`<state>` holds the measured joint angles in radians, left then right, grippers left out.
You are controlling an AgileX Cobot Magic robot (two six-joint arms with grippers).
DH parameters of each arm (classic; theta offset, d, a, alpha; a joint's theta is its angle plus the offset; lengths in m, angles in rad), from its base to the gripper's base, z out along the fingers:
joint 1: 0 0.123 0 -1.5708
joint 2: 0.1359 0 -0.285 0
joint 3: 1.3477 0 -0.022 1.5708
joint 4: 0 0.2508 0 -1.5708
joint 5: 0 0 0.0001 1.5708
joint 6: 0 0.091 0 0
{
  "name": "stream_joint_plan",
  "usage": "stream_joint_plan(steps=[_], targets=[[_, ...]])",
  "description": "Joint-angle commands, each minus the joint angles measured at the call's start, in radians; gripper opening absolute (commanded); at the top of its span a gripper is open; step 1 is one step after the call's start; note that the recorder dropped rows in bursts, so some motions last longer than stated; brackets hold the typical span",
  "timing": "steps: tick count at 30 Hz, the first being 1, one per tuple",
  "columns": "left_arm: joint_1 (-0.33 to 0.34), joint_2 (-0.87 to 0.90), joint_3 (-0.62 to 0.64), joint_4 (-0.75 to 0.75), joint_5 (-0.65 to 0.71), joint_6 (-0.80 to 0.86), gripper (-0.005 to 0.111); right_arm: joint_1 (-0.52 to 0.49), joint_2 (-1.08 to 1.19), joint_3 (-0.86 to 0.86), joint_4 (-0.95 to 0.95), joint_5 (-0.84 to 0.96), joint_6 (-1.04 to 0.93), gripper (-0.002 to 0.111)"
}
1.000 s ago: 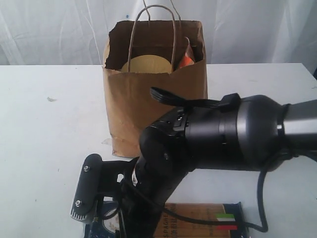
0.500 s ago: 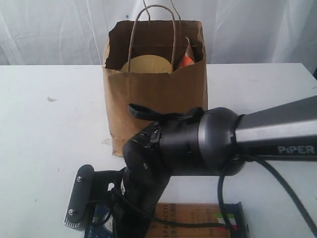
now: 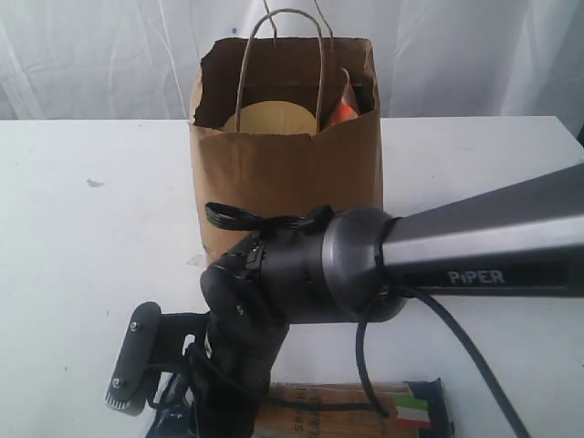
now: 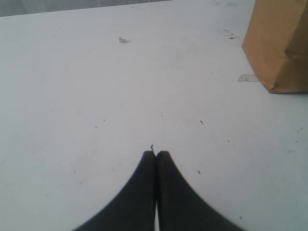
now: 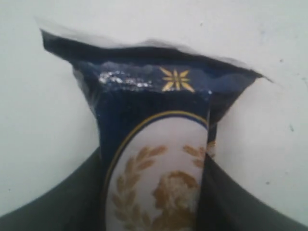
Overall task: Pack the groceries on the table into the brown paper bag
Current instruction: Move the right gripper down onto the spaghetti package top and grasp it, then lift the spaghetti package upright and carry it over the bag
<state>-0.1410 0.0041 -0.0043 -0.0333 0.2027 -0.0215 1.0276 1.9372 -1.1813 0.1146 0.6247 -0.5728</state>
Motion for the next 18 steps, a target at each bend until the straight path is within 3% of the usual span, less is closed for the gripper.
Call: stream_joint_plan(steps=[1,8,18], targets=[[0.002,-0.004,0.004,0.002,0.000,-0.001,0.000,0.003,-0.109,-0.030,-0.003,-0.012,0.091,0.000],[0.002,-0.004,0.004,0.002,0.000,-0.001,0.000,0.001,-0.289,-0.030,-0.044,-0.022,0.266,0.000],[0.002,-0.004,0.004,0.002,0.000,-0.001,0.000,0.001,-0.514,-0.030,-0.044,-0.067,0.325,0.000]])
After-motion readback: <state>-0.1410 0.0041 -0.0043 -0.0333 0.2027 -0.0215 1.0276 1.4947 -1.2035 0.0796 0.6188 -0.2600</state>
